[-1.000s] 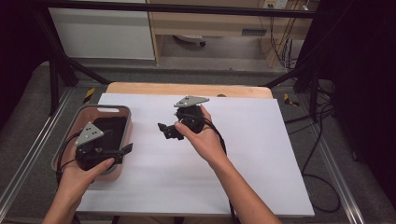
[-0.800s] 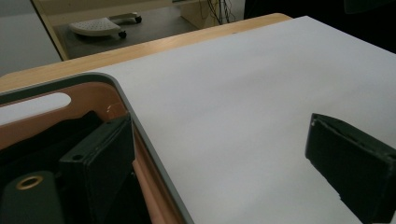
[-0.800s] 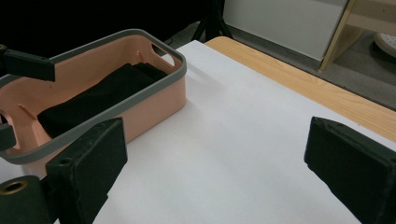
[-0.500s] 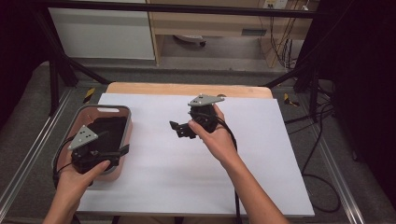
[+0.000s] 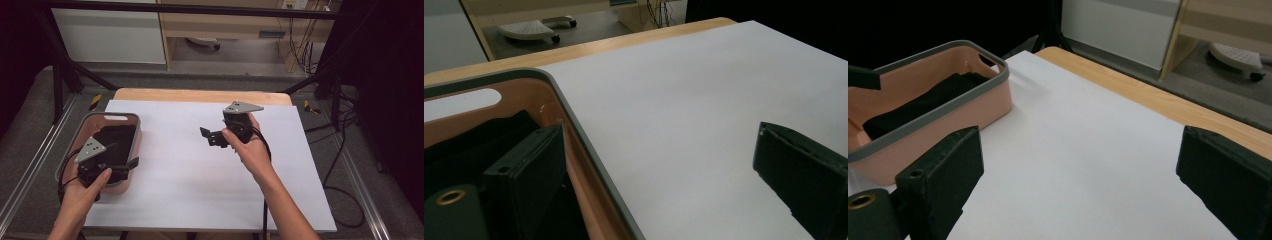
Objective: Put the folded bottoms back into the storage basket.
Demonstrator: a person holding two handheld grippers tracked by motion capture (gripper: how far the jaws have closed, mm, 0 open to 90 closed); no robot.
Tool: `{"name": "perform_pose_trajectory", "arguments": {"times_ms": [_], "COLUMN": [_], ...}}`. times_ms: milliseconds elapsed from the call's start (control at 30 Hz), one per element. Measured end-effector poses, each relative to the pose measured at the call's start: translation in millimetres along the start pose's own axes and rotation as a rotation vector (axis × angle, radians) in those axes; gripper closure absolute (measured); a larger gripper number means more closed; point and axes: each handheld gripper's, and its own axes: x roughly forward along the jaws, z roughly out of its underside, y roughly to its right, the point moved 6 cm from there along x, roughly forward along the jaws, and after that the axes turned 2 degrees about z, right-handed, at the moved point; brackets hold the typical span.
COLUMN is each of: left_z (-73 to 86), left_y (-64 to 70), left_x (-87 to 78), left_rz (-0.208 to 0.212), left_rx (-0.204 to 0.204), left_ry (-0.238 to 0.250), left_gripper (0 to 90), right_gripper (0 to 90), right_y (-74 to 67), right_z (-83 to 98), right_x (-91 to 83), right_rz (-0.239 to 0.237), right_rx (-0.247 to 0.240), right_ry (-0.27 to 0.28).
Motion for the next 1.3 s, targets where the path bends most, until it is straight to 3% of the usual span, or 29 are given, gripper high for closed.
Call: {"name": "perform_pose_trajectory", "arguments": {"times_ms": [200, 300, 500, 733, 967, 1300], "left_z": [1.6, 1.9, 4.3, 10.2, 10.4, 15.1], "left_y": [0.5, 0.0, 1.6, 5.9, 2.1, 2.9], "left_x": [0.7, 1.0, 1.9, 3.5, 0.4, -2.0], "left_rz": [0.002, -0.017, -0.006, 0.002, 0.003, -0.006], "left_rx": [0.002, 0.012, 0.002, 0.018, -0.001, 0.001], "left_ry": [0.002, 0.008, 0.005, -0.005, 0.004, 0.001], "left_gripper": [6.9, 7.0, 7.0, 7.0, 7.0, 7.0], "right_gripper": [5.3, 5.2, 5.1, 4.9, 4.9, 4.8], "right_y": [13.8, 19.3, 28.1, 39.4, 49.4, 64.7], "right_z": [6.4, 9.5, 15.0, 28.0, 39.4, 53.0], "right_x": [-14.5, -21.7, -33.2, -44.9, -60.6, -81.1], "right_rz": [0.021, 0.027, 0.04, 0.056, 0.078, 0.122], "right_rx": [0.015, 0.024, 0.045, 0.063, 0.089, 0.105], "right_ry": [0.016, 0.023, 0.044, 0.04, 0.049, 0.062]}}
